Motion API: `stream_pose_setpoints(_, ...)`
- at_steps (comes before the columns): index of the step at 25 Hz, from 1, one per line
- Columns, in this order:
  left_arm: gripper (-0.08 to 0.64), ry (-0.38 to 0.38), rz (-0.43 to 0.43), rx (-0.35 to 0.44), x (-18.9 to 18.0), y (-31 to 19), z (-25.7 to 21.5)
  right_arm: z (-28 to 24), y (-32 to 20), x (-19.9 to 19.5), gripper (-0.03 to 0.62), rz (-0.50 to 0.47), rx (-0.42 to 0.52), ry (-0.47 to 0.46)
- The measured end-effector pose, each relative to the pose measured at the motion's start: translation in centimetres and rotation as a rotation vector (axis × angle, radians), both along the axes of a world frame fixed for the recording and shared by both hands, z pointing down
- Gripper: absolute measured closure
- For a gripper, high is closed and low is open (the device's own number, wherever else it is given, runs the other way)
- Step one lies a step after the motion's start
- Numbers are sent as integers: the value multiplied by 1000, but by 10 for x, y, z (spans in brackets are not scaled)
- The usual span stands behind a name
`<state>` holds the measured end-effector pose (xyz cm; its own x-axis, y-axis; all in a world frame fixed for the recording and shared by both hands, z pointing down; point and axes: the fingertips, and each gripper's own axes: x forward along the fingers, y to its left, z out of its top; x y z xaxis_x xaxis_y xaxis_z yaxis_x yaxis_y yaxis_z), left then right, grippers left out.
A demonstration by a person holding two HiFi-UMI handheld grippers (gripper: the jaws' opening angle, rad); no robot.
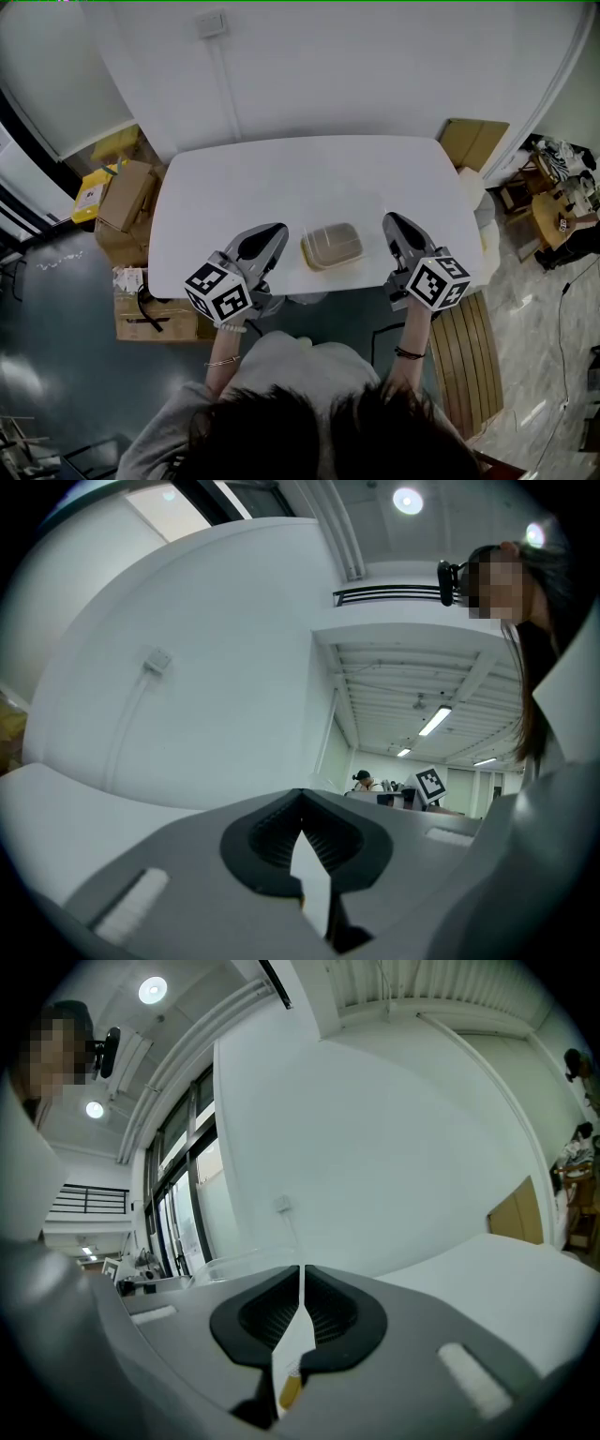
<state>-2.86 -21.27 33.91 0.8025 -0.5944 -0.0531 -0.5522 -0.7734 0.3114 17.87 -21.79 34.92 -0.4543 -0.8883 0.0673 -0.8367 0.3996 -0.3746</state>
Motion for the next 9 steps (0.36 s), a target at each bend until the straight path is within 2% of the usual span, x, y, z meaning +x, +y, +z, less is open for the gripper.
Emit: stream_pose_setpoints(9, 565, 4, 4, -7, -1, 2, 3, 0, 3, -1, 563, 3, 2, -1)
